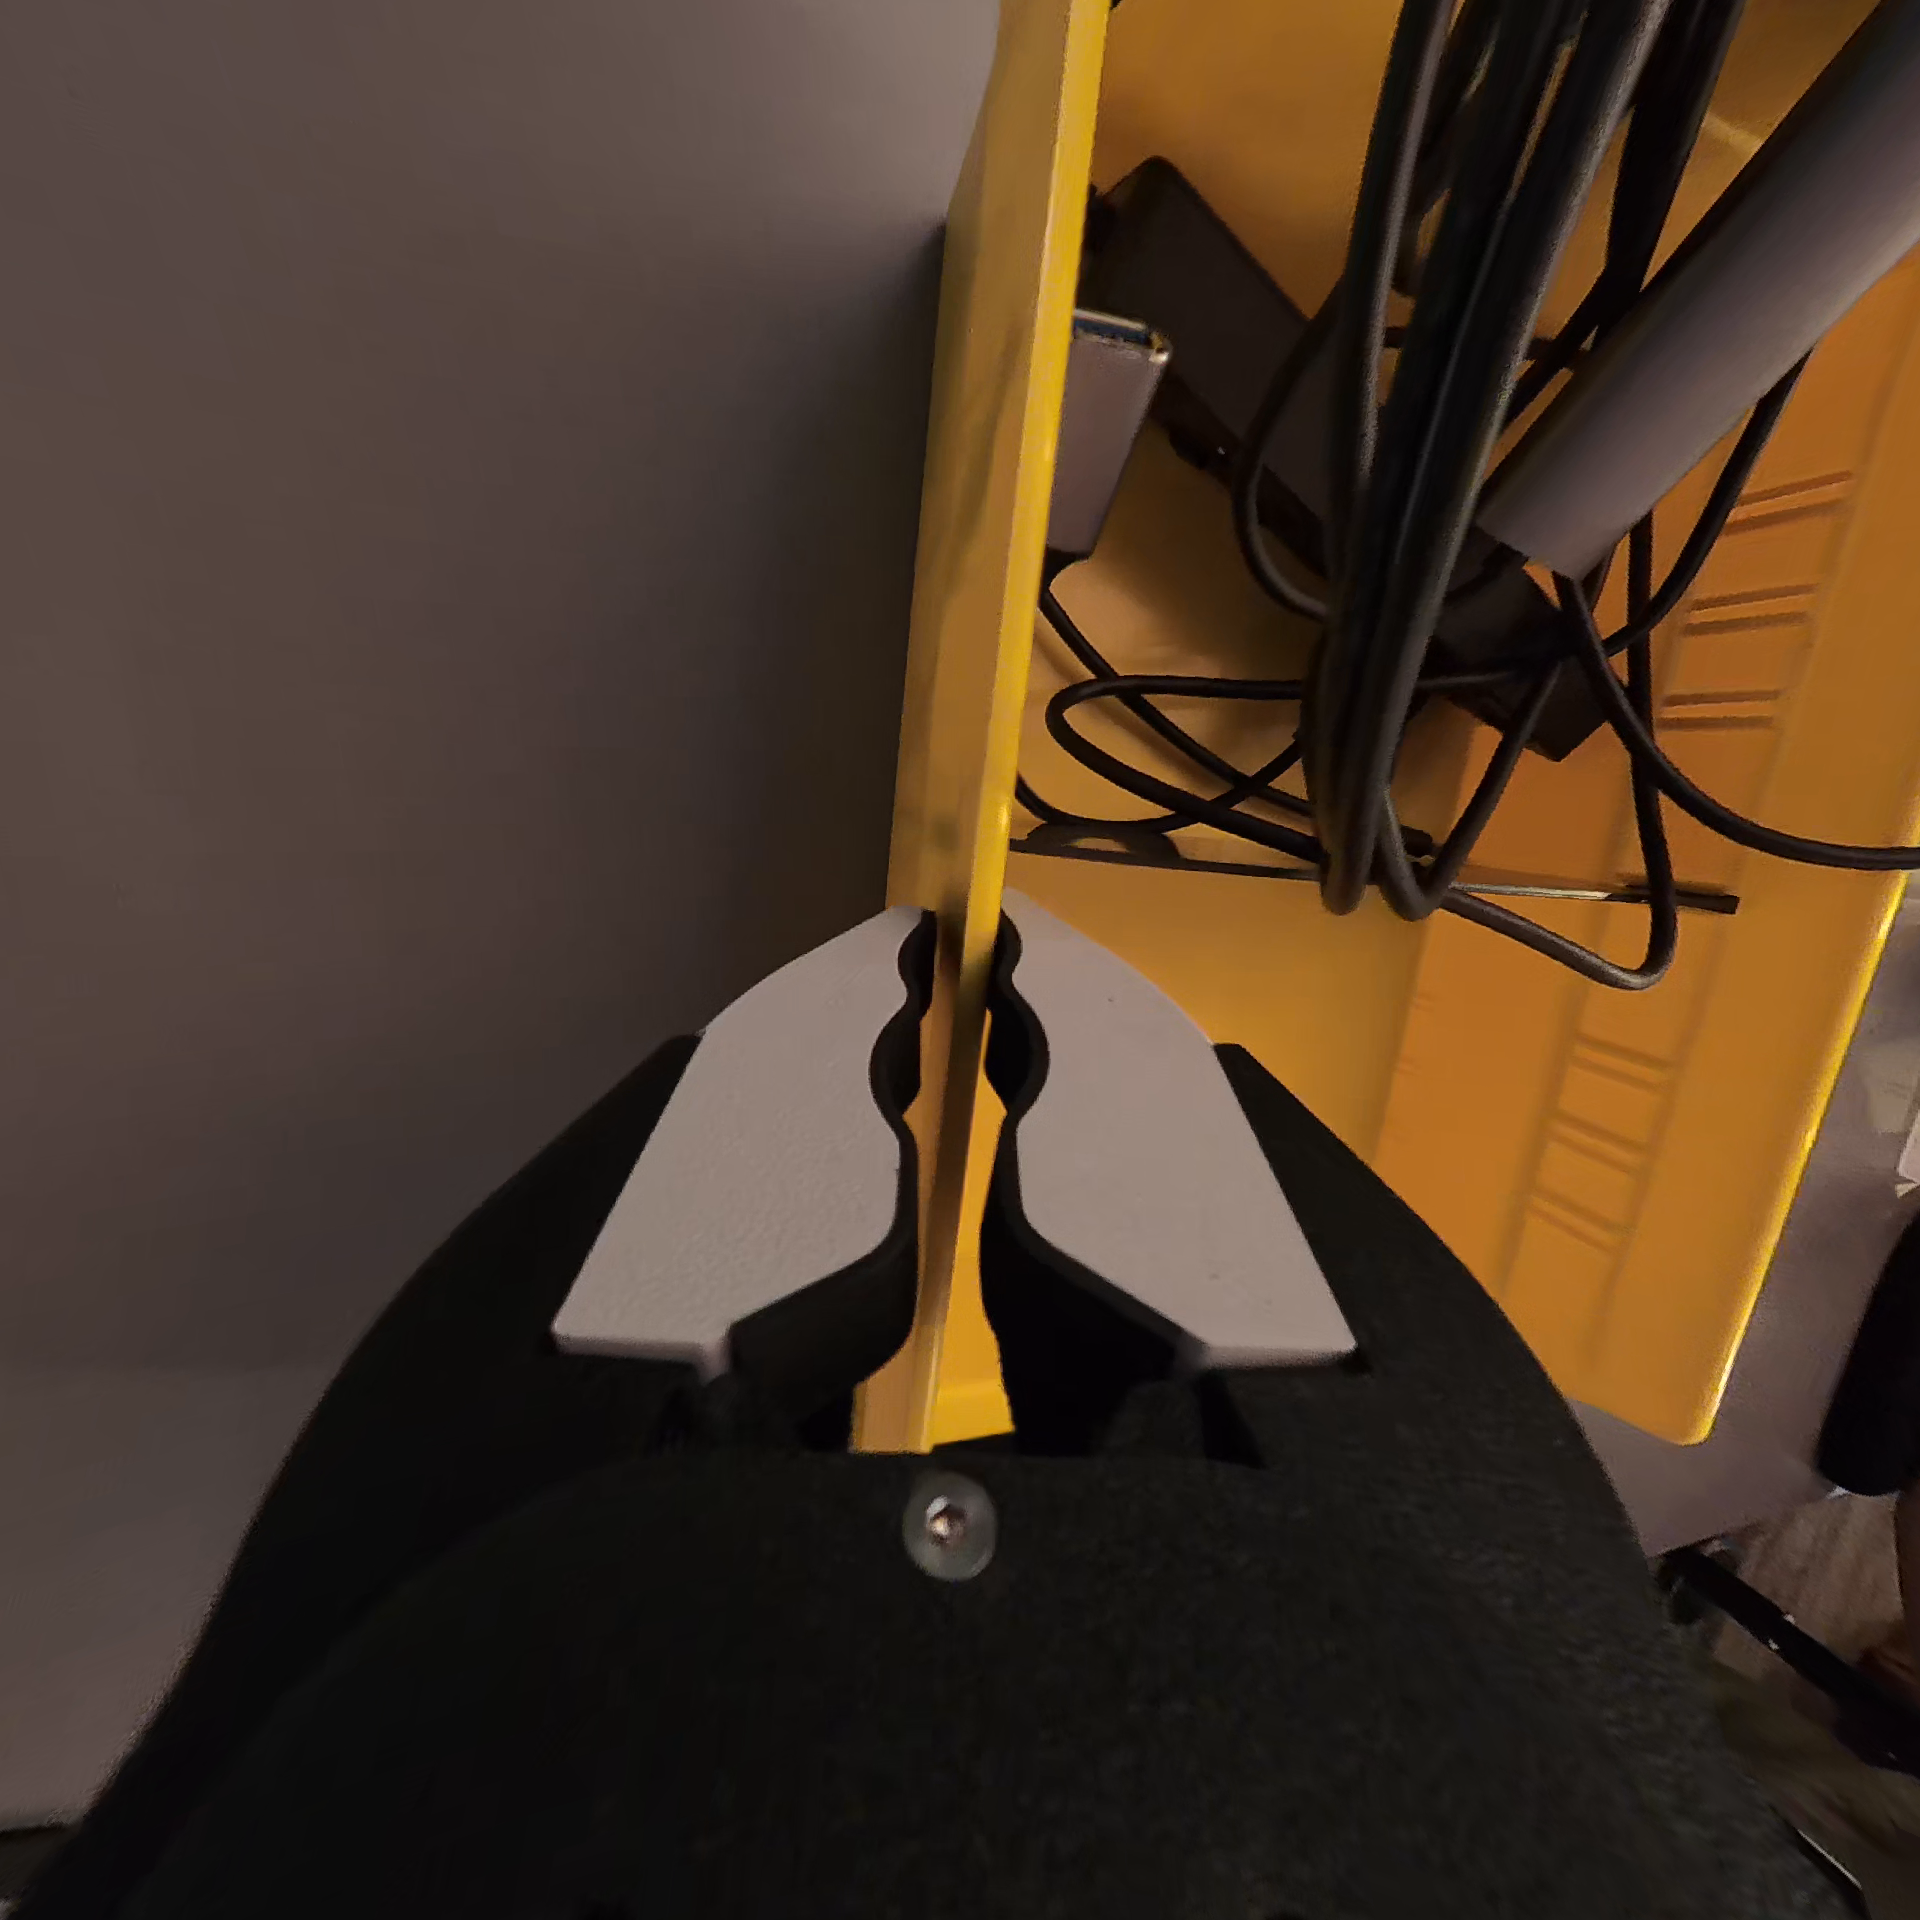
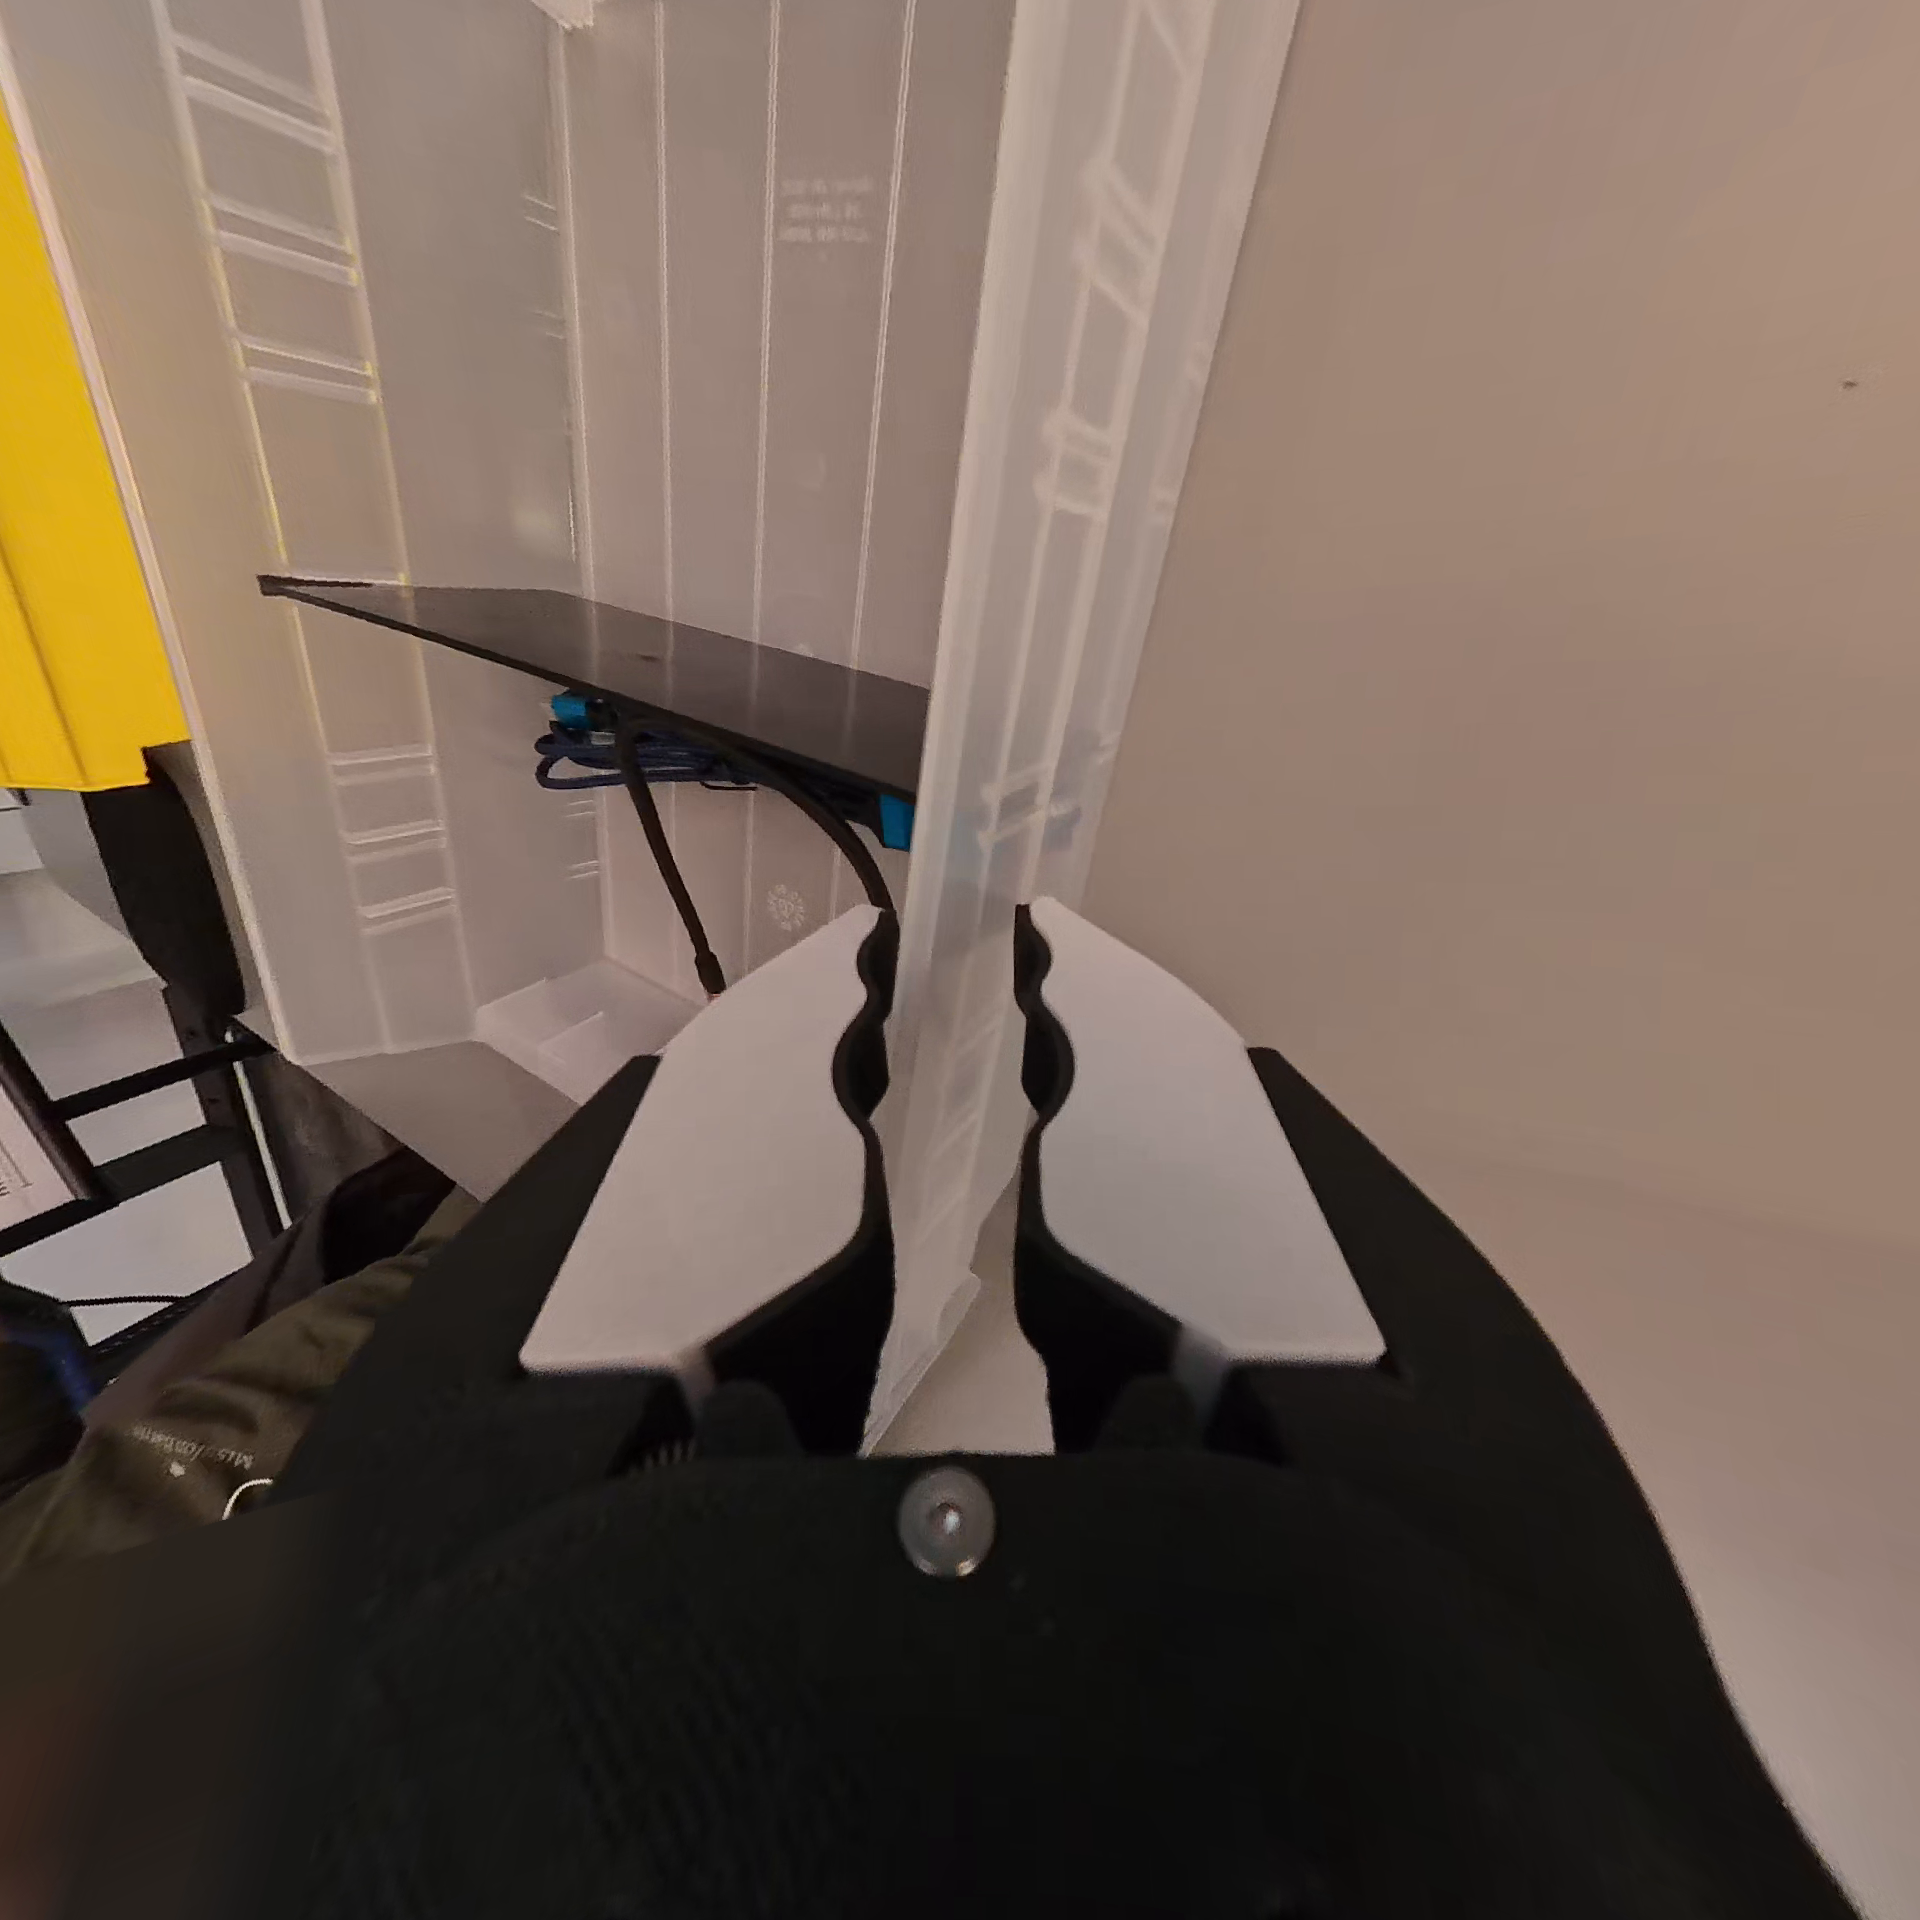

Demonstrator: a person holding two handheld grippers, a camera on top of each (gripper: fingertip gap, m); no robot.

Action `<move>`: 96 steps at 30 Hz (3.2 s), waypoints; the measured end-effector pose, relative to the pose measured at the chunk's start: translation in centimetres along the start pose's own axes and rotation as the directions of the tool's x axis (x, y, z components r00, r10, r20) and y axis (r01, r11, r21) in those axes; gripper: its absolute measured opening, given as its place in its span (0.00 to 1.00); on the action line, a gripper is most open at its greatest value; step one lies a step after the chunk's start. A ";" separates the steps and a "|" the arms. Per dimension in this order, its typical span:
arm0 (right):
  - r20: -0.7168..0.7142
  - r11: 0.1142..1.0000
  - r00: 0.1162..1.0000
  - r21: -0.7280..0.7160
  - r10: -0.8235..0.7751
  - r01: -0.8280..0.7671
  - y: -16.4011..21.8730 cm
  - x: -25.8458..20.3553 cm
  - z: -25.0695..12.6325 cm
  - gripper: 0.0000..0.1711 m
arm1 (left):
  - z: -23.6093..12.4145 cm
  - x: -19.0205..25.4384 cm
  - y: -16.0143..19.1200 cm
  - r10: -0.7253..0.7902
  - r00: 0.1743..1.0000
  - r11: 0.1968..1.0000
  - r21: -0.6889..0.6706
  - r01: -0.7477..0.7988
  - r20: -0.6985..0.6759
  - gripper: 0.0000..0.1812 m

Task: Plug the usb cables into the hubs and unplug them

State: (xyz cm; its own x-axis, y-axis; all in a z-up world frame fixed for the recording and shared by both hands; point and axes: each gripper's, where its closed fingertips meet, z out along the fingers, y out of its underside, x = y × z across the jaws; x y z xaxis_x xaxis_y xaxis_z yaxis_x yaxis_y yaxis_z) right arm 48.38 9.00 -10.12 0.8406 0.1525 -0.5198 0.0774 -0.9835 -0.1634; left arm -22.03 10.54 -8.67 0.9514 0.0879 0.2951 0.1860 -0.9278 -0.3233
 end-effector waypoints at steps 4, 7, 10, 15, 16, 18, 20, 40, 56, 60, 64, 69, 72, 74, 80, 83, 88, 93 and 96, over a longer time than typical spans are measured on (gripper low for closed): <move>0.036 0.999 0.999 0.028 0.026 -0.027 -0.3 0.0 -0.5 0.12 | 0.0 0.3 -0.1 0.012 0.997 1.000 0.018 -0.011 -0.074 0.04; 0.061 0.994 0.998 0.106 0.026 -0.033 -0.9 -0.4 -1.7 0.10 | -1.1 0.6 -0.4 0.100 0.982 0.993 0.075 -0.089 -0.162 0.06; 0.112 0.983 0.994 0.184 0.002 -0.023 -1.3 -1.3 -3.4 0.11 | -3.9 0.9 -2.2 0.180 0.957 0.950 0.291 -0.110 -0.228 0.05; 0.159 0.923 0.984 0.385 -0.086 0.018 -2.8 -4.4 -7.8 0.07 | -11.2 3.0 -4.3 0.389 0.907 0.716 0.673 -0.185 -0.164 0.11; 0.159 0.894 0.978 0.446 -0.133 0.049 -3.3 -5.6 -9.0 0.07 | -12.5 4.1 -4.3 0.438 0.887 0.652 0.731 -0.201 -0.147 0.11; 0.107 0.819 0.964 0.555 -0.244 0.146 -4.2 -7.9 -11.2 0.06 | -14.3 6.5 -4.0 0.515 0.851 0.538 0.811 -0.227 -0.103 0.11; 0.032 0.742 0.940 0.623 -0.340 0.247 -4.7 -10.2 -12.7 0.07 | -14.6 9.0 -3.5 0.571 0.818 0.477 0.838 -0.265 -0.067 0.11; -0.608 -0.101 0.562 0.724 -0.561 0.683 -6.7 -25.3 -16.3 0.12 | -4.1 18.7 -3.6 0.751 0.658 0.516 0.669 -0.534 -0.054 0.02; -0.624 -0.027 0.547 0.672 -0.559 0.740 -7.5 -23.9 -14.9 0.12 | 4.6 14.1 -9.0 0.523 0.847 0.796 0.304 -0.523 0.088 0.14; -0.620 -0.017 0.548 0.671 -0.562 0.741 -7.6 -23.6 -14.9 0.12 | 4.5 13.8 -9.2 0.500 0.861 0.816 0.284 -0.503 0.089 0.23; -0.625 -0.013 0.546 0.664 -0.557 0.748 -7.7 -23.4 -14.9 0.12 | 5.1 13.6 -8.7 0.519 0.848 0.812 0.249 -0.528 0.105 0.24; -0.623 -0.015 0.546 0.667 -0.561 0.745 -7.6 -23.4 -15.0 0.12 | 6.2 13.3 -8.7 0.515 0.848 0.824 0.201 -0.531 0.130 0.22; -0.621 -0.016 0.547 0.669 -0.561 0.743 -7.5 -23.3 -15.2 0.11 | 6.4 13.1 -8.7 0.506 0.853 0.834 0.180 -0.521 0.125 0.21; -0.618 -0.015 0.551 0.673 -0.561 0.739 -7.5 -23.2 -15.3 0.11 | 6.6 13.1 -8.6 0.485 0.869 0.853 0.168 -0.494 0.096 0.22; -0.619 -0.003 0.547 0.663 -0.563 0.748 -7.6 -22.9 -15.1 0.11 | 7.3 13.1 -8.2 0.447 0.894 0.884 0.134 -0.448 0.040 0.21; -0.619 -0.004 0.541 0.660 -0.569 0.751 -7.5 -23.0 -15.0 0.11 | 7.2 13.1 -8.2 0.444 0.895 0.885 0.135 -0.445 0.041 0.18; -0.619 0.003 0.539 0.655 -0.572 0.756 -7.6 -23.0 -14.8 0.11 | 6.8 13.2 -8.1 0.463 0.885 0.874 0.142 -0.464 0.043 0.18; -0.621 0.003 0.535 0.651 -0.573 0.759 -7.5 -23.0 -14.8 0.11 | 6.1 13.2 -8.3 0.490 0.869 0.855 0.155 -0.495 0.073 0.18; -0.626 0.003 0.533 0.647 -0.570 0.763 -7.6 -23.0 -14.8 0.11 | 5.3 13.8 -8.5 0.499 0.863 0.845 0.178 -0.504 0.074 0.18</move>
State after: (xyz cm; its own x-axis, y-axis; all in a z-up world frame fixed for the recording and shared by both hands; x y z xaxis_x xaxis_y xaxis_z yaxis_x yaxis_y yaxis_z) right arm 36.38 11.48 15.45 0.7395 0.5806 0.3406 0.2945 0.1760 -0.9393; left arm -9.20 21.61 -6.62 0.9323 -0.3606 0.0271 -0.2785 -0.7638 -0.5823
